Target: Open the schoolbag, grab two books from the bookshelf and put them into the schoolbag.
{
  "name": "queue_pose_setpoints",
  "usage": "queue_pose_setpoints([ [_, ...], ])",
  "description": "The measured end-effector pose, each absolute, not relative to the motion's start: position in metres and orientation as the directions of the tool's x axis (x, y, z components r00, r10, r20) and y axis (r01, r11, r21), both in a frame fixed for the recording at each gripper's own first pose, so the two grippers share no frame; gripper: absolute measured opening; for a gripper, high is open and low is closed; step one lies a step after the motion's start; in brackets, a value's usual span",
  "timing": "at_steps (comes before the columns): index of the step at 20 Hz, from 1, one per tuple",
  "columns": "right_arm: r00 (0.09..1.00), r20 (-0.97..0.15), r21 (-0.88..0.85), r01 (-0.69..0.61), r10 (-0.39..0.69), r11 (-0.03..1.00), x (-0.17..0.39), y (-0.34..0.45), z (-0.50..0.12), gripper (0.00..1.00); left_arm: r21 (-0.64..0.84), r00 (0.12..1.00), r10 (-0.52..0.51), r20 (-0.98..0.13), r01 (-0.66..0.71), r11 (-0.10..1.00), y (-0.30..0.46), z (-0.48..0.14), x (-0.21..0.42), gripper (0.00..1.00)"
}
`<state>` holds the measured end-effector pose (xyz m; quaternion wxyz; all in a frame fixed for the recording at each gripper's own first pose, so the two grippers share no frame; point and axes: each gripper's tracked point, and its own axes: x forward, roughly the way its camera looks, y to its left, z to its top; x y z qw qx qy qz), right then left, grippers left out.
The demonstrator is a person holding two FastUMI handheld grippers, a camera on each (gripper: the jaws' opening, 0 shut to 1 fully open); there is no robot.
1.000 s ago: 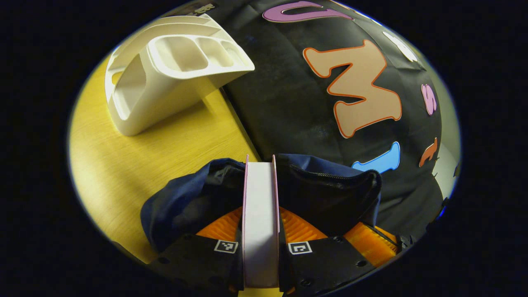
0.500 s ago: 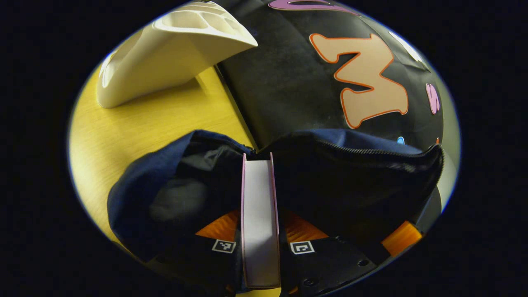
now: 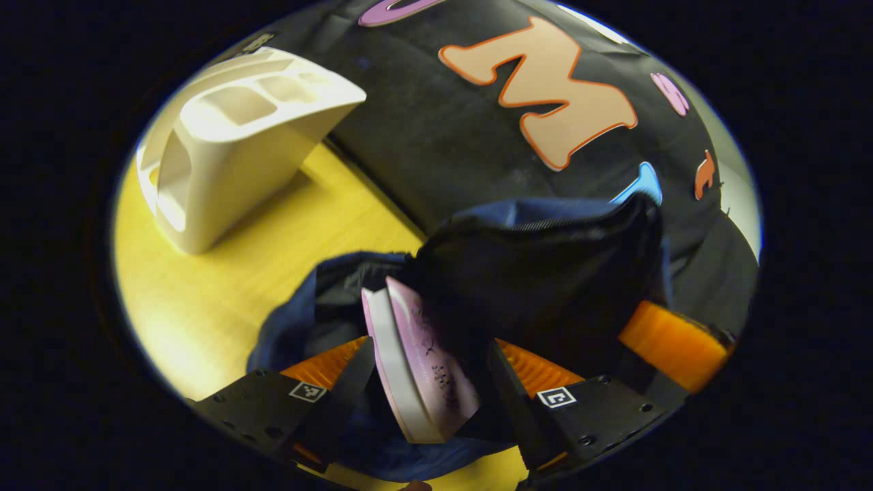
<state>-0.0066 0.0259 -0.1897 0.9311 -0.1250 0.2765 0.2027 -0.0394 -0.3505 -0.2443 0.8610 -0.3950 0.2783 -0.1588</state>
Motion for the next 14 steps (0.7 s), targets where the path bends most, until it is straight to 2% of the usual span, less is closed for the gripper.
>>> queue_pose_setpoints([
  [3,0.772,-0.568,-0.119,-0.42,0.285,0.9,-0.002,0.023,-0.19,0.03,-0.734,0.857,-0.449,-0.255,0.13,0.666,-0.304,-0.192,-0.031,0.95],
  [7,0.787,-0.566,-0.173,-0.404,0.245,0.898,0.002,0.027,-0.188,0.02,-0.682,0.922,-0.353,-0.16,0.155,0.715,-0.22,-0.123,-0.011,0.94],
  [11,0.796,-0.571,-0.197,-0.371,0.201,0.908,0.005,0.033,-0.191,0.02,-0.555,0.948,-0.282,-0.147,0.156,0.817,-0.142,-0.093,0.004,0.94],
  [14,0.804,-0.57,-0.212,-0.342,0.168,0.916,0.012,0.037,-0.19,0.03,-0.503,0.954,-0.254,-0.157,0.144,0.852,-0.096,-0.075,0.014,0.94],
])
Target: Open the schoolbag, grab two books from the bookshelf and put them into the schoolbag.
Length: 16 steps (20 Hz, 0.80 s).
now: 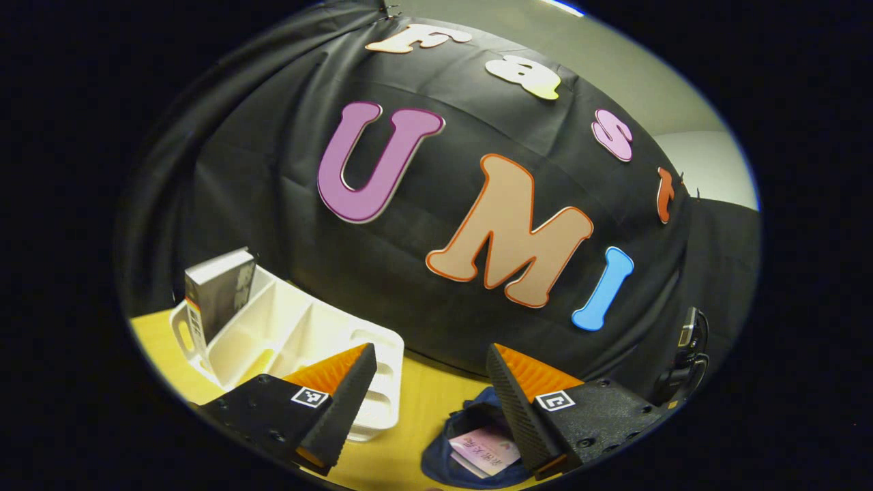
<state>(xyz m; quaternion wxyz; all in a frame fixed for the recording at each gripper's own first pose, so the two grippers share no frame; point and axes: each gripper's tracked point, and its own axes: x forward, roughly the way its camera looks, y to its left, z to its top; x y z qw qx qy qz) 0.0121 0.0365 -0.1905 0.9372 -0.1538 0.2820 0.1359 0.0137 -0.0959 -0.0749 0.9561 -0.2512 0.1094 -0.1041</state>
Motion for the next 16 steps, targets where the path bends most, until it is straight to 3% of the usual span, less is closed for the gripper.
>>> queue_pose_setpoints([
  [2,0.808,-0.571,-0.221,-0.325,0.148,0.919,0.014,0.037,-0.19,0.02,-0.465,0.953,-0.231,-0.195,0.117,0.877,-0.065,-0.072,0.02,0.98],
  [3,0.811,-0.569,-0.228,-0.316,0.137,0.921,0.016,0.037,-0.189,0.03,-0.451,0.947,-0.226,-0.227,0.103,0.886,-0.05,-0.075,0.023,0.94],
  [8,0.816,-0.571,-0.257,-0.287,0.094,0.923,0.021,0.036,-0.187,0.03,-0.472,0.911,-0.238,-0.338,0.054,0.88,0.022,-0.065,0.052,0.94],
  [13,0.811,-0.58,-0.275,-0.285,0.079,0.918,0.02,0.04,-0.19,0.02,-0.305,0.872,-0.197,-0.448,0.058,0.951,0.082,-0.067,0.094,0.94],
  [16,0.811,-0.581,-0.284,-0.287,0.074,0.915,0.021,0.042,-0.189,0.02,-0.298,0.824,-0.218,-0.524,0.063,0.953,0.094,-0.086,0.105,0.94],
])
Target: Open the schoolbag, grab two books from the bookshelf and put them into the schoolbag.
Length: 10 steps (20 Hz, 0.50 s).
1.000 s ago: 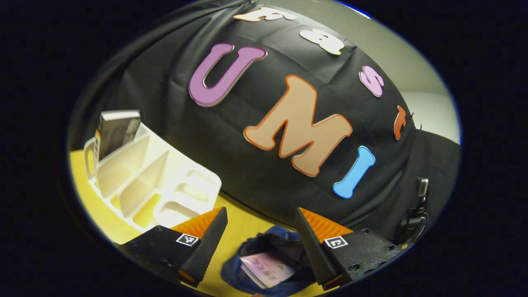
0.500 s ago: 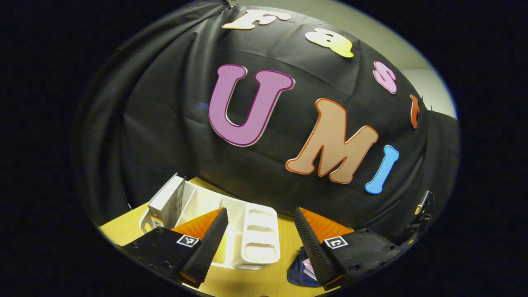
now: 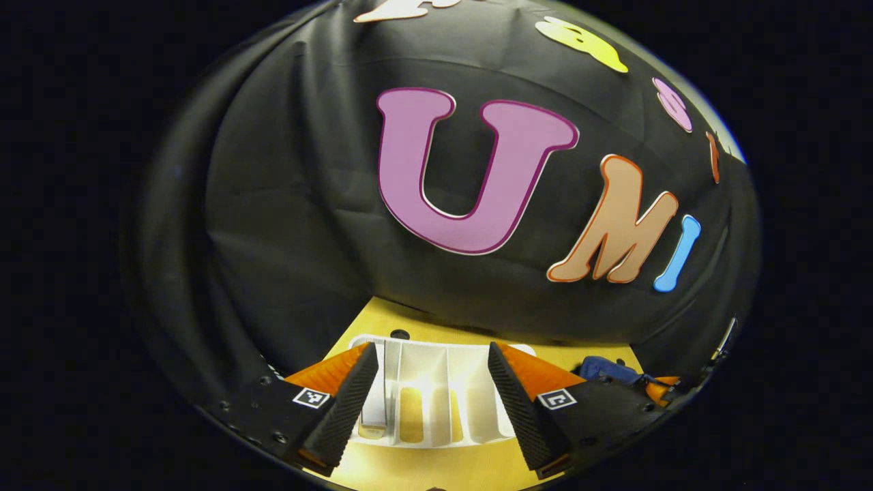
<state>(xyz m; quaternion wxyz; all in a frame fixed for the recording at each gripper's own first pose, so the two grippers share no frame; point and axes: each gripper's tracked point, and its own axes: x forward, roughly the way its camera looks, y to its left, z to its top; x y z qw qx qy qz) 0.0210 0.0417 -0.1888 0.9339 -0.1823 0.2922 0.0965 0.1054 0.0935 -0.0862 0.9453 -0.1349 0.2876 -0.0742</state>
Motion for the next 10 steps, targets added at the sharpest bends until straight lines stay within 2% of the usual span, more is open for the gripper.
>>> queue_pose_setpoints([
  [3,0.811,-0.581,-0.288,-0.285,0.07,0.914,0.019,0.041,-0.19,0.03,-0.264,0.768,-0.172,-0.617,0.004,0.965,0.115,-0.12,0.107,0.91],
  [5,0.809,-0.584,-0.288,-0.283,0.067,0.915,0.017,0.04,-0.191,0.03,-0.234,0.728,-0.151,-0.669,-0.014,0.972,0.12,-0.142,0.106,0.94],
  [10,0.802,-0.595,-0.299,-0.288,0.059,0.91,0.012,0.045,-0.195,0.02,-0.131,0.611,-0.104,-0.785,0.0,0.991,0.126,-0.191,0.104,0.95],
])
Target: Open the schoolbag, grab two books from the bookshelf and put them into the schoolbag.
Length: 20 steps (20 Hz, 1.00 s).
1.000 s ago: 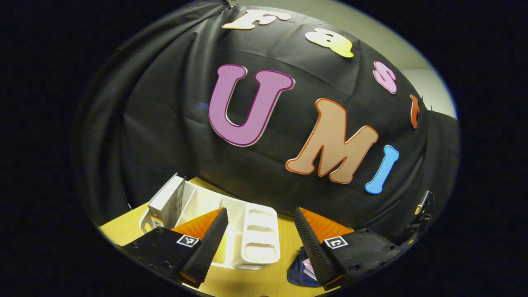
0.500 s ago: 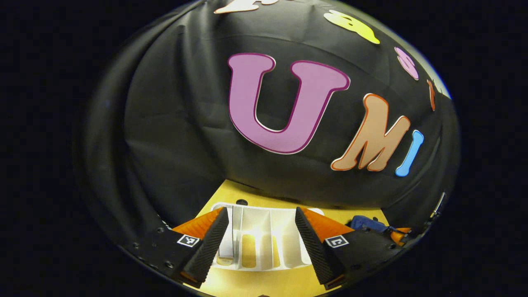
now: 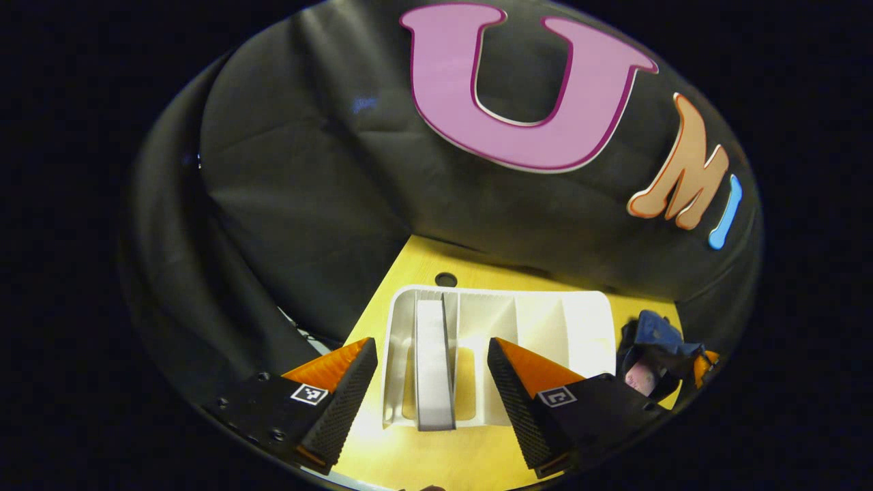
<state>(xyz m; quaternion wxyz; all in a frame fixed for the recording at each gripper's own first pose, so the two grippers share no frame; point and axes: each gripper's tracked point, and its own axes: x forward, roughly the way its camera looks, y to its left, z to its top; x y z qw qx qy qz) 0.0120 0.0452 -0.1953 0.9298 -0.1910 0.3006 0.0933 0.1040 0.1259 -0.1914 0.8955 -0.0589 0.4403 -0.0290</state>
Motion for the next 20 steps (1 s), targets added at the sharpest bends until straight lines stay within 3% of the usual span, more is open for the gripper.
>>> queue_pose_setpoints([
  [10,0.801,-0.599,-0.336,-0.263,0.01,0.904,0.006,0.057,-0.207,0.03,-0.01,0.446,-0.057,-0.893,0.107,0.994,0.123,-0.256,0.098,0.96],
  [12,0.796,-0.605,-0.342,-0.262,0.002,0.903,0.002,0.06,-0.209,0.03,-0.015,0.424,-0.065,-0.903,0.121,0.993,0.123,-0.26,0.098,0.87],
  [14,0.796,-0.605,-0.347,-0.262,-0.001,0.9,0.002,0.062,-0.209,0.02,-0.004,0.413,-0.057,-0.909,0.126,0.992,0.123,-0.266,0.095,0.7],
  [16,0.794,-0.607,-0.342,-0.269,0.007,0.9,0.002,0.063,-0.209,0.03,-0.013,0.402,-0.061,-0.914,0.121,0.993,0.121,-0.268,0.093,0.43],
  [20,0.798,-0.603,-0.324,-0.268,0.021,0.907,0.005,0.057,-0.207,0.03,-0.01,0.413,-0.036,-0.91,0.065,0.998,0.121,-0.261,0.087,0.36],
])
